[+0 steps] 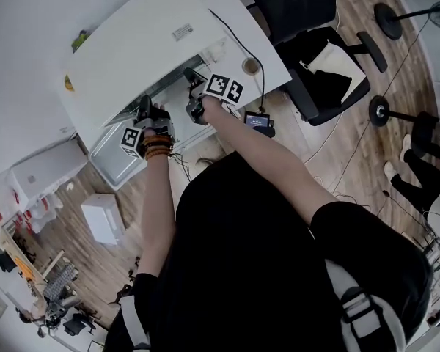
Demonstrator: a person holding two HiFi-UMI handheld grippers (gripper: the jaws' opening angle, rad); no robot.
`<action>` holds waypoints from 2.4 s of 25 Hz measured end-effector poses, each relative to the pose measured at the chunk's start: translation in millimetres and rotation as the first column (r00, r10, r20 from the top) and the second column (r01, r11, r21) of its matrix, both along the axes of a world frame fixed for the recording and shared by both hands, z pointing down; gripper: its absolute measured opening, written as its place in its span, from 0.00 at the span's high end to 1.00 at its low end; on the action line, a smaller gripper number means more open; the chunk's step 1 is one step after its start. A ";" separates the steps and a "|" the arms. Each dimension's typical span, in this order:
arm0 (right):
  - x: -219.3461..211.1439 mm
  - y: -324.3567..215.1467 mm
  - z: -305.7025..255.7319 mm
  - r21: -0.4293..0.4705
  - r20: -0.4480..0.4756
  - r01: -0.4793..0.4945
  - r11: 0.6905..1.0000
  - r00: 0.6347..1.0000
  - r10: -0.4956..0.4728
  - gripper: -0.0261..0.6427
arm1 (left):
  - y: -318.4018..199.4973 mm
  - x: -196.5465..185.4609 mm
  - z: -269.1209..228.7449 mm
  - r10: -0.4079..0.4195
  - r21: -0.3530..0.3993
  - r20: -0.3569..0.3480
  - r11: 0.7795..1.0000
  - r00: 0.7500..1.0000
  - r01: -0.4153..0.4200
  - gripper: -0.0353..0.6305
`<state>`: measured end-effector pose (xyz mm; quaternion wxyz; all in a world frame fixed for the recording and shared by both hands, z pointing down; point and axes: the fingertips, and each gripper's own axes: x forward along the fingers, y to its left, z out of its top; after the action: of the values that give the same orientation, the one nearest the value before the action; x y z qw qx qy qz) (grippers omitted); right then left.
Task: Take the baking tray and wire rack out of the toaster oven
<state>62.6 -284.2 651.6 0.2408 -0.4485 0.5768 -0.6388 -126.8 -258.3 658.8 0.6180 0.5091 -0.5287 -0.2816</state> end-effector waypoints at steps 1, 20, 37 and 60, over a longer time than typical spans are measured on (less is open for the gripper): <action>0.5 1.1 -0.3 0.003 0.006 -0.006 1.000 1.000 0.006 0.90 | 1.2 0.6 -0.4 0.002 0.000 -0.001 1.000 1.000 -0.002 0.87; 6.3 26.3 -4.4 0.043 0.049 -0.022 0.999 0.999 0.020 0.90 | 27.3 6.4 -2.7 0.005 0.013 -0.028 1.000 1.000 -0.005 0.88; 9.3 46.5 -7.6 0.031 0.023 -0.004 0.999 1.000 0.003 0.90 | 46.5 11.7 -8.1 0.012 0.028 -0.064 1.000 0.998 -0.010 0.88; 14.0 70.3 -7.8 0.038 0.041 -0.002 0.999 0.999 0.000 0.90 | 69.6 16.0 -9.3 0.005 0.053 -0.078 0.999 0.997 -0.001 0.89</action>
<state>76.5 -213.9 643.8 0.2614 -0.4311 0.5837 -0.6364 -110.8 -188.7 649.5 0.6250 0.5147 -0.4958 -0.3139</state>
